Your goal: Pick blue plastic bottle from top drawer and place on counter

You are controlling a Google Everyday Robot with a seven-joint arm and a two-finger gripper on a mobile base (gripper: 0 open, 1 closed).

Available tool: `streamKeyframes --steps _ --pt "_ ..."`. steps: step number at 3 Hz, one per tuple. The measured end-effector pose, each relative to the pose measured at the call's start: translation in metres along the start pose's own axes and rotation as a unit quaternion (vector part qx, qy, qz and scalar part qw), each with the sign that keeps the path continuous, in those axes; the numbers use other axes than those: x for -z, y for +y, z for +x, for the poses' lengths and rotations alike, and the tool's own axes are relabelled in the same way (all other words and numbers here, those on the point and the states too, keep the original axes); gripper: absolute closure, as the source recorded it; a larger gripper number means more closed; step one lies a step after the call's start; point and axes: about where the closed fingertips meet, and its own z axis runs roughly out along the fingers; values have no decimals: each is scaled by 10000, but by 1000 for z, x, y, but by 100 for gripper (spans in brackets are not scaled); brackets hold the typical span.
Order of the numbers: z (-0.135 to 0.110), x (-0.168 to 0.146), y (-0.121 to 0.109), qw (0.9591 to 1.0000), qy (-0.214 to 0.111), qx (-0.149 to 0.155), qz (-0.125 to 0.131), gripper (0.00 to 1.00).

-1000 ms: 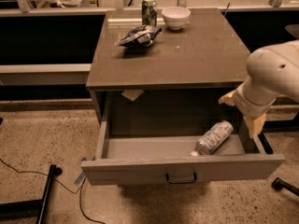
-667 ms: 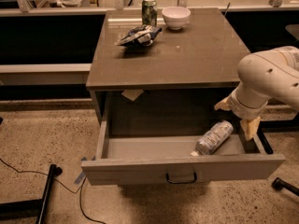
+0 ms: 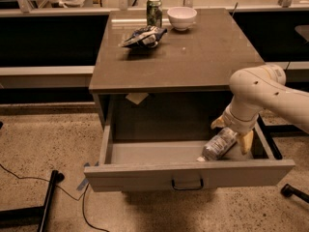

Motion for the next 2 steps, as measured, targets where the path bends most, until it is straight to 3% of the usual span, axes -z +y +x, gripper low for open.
streamKeyframes --steps 1,2 --pt "-5 -16 1 9997 -218 25 -97 47" --pt "-11 -15 -1 9991 -408 85 23 69"
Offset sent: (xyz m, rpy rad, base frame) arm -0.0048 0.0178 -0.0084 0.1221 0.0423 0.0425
